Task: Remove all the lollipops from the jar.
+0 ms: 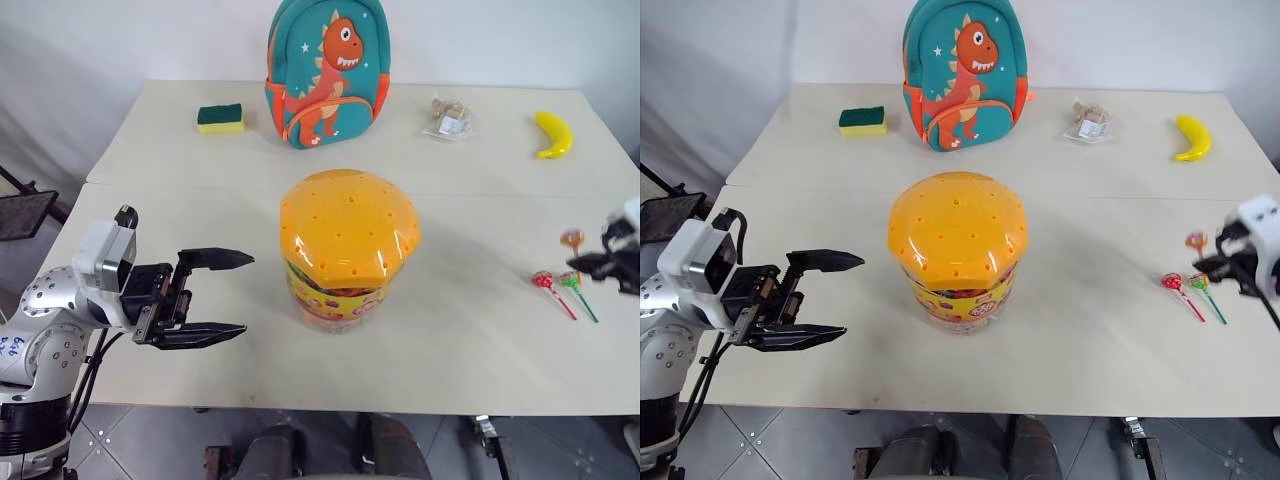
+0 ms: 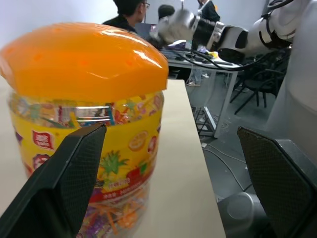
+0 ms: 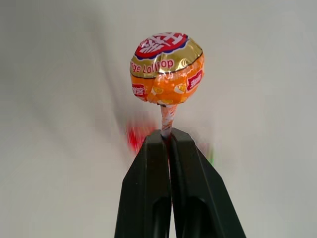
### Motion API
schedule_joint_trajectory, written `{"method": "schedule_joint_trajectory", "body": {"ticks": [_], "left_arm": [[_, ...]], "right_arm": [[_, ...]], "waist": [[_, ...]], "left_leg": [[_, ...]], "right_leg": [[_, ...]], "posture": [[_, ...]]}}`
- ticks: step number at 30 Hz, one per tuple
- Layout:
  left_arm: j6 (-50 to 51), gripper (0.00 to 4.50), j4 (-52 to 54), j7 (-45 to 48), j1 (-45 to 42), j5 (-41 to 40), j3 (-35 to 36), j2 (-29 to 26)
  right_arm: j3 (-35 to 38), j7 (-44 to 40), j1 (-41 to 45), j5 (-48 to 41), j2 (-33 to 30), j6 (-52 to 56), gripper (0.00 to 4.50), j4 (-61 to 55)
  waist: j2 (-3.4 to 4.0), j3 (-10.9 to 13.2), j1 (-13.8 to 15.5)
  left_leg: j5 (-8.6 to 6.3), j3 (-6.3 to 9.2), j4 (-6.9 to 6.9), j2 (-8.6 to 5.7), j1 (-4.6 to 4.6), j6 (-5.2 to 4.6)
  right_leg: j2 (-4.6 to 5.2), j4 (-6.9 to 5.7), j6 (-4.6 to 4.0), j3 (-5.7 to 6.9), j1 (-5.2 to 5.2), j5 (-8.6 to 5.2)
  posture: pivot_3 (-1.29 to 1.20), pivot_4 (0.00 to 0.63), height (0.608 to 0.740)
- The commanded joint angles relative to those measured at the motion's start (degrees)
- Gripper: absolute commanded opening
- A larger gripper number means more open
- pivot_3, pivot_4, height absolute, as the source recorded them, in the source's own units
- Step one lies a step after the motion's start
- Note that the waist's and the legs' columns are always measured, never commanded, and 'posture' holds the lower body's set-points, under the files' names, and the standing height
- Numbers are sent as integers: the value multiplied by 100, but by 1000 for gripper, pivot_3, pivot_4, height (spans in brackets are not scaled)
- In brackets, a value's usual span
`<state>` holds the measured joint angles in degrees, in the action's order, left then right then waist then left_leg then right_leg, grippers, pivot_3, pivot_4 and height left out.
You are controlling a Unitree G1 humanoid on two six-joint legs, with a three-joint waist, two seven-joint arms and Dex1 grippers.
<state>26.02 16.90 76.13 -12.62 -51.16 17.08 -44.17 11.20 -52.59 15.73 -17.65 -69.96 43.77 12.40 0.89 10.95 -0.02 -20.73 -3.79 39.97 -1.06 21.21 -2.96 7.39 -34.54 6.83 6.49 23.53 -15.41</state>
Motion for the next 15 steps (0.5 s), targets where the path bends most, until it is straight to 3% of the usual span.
{"method": "schedule_joint_trajectory", "body": {"ticks": [1,8,11,15], "left_arm": [[44,4500,328,17,164,-48,84,-169],[247,4500,664,-205,460,-243,236,-255],[298,4500,713,-272,508,-264,286,-268],[336,4500,638,-303,584,-312,439,-288]], "right_arm": [[236,289,-132,279,-72,-154,25,149],[38,254,-225,549,15,-460,25,498],[-3,110,-266,557,3,-446,679,532],[116,59,-276,527,16,-556,2065,588]], "waist": [[2,1,-12],[3,1,6],[3,0,18],[3,0,2]], "left_leg": [[0,-1,0,1,-1,0],[-1,6,2,6,-1,4],[-1,12,5,4,0,4],[-1,11,4,4,-1,4]], "right_leg": [[0,0,0,-1,0,0],[-1,6,-1,-24,-5,0],[-2,7,-1,-29,-9,0],[-2,7,-1,-30,-8,0]], "posture": [[0,150,740],[0,150,740],[0,150,740],[0,150,740]]}}
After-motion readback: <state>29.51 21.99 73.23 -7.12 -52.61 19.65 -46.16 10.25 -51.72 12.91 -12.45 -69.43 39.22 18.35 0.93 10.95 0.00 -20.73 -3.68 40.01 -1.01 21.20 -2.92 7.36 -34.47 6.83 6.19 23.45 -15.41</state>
